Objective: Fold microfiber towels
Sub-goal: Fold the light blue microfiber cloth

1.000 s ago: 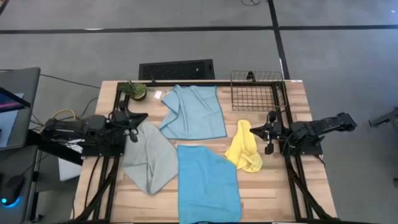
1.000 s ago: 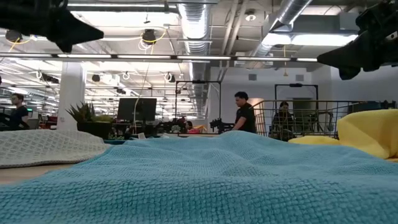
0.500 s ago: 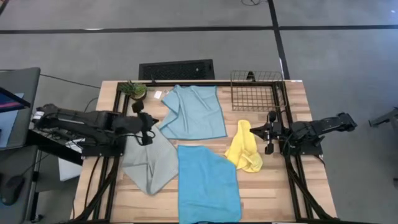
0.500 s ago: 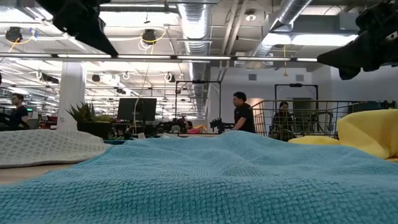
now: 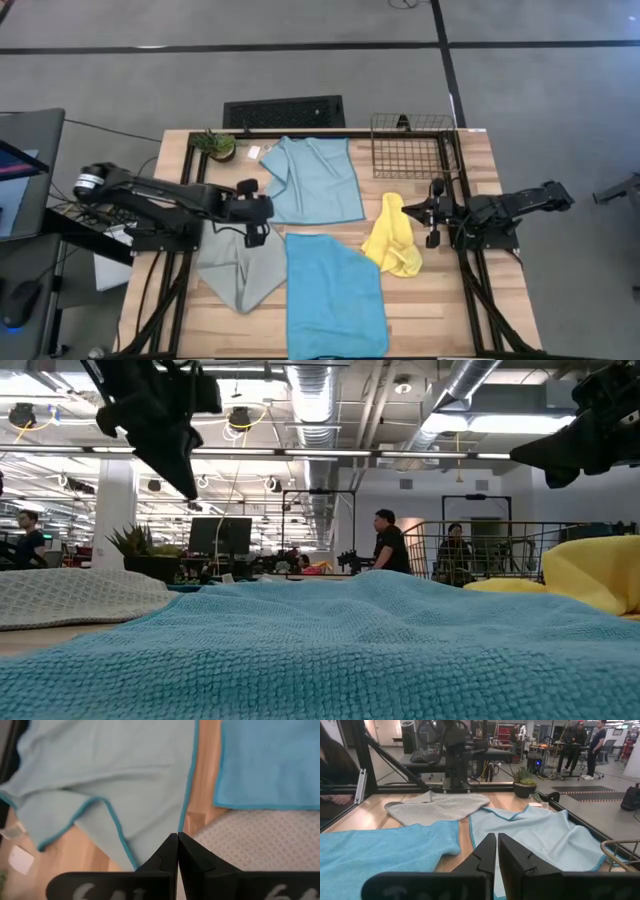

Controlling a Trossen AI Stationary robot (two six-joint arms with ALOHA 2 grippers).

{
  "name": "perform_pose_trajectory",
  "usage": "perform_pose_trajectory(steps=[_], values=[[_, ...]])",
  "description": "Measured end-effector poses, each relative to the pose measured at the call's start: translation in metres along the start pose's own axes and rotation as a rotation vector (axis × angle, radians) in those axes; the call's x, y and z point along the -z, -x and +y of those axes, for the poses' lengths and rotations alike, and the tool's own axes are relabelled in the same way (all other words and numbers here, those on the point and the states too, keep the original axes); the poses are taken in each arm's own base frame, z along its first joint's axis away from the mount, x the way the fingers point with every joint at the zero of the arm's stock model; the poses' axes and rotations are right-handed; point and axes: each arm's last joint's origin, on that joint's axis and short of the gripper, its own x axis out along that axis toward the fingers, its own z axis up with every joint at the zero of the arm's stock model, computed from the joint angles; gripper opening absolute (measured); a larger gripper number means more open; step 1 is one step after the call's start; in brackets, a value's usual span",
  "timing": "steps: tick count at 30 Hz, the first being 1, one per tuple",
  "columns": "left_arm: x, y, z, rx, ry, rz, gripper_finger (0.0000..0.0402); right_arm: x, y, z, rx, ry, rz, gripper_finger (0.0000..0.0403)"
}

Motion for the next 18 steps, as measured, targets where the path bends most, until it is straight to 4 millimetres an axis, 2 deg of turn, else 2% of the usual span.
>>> perform_pose_trajectory(steps=[5,11,14,18], values=[[-0.001,-0.012,-0.004,0.011,0.002,0.054,0.0020,0.000,0.000,0.000,0.000,0.000,0.000,0.0043],[-0.001,-0.025,-0.004,0.014,0.013,0.105,0.0084,0.000,0.000,0.000,0.000,0.000,0.000,0.0043],[-0.001,-0.037,-0.007,0.013,-0.013,0.148,0.0109,0.000,0.000,0.000,0.000,-0.011,0.000,0.0043],[0.000,-0.059,-0.014,-0.007,-0.048,0.216,0.0122,0.000,0.000,0.000,0.000,-0.018,0.000,0.0043]])
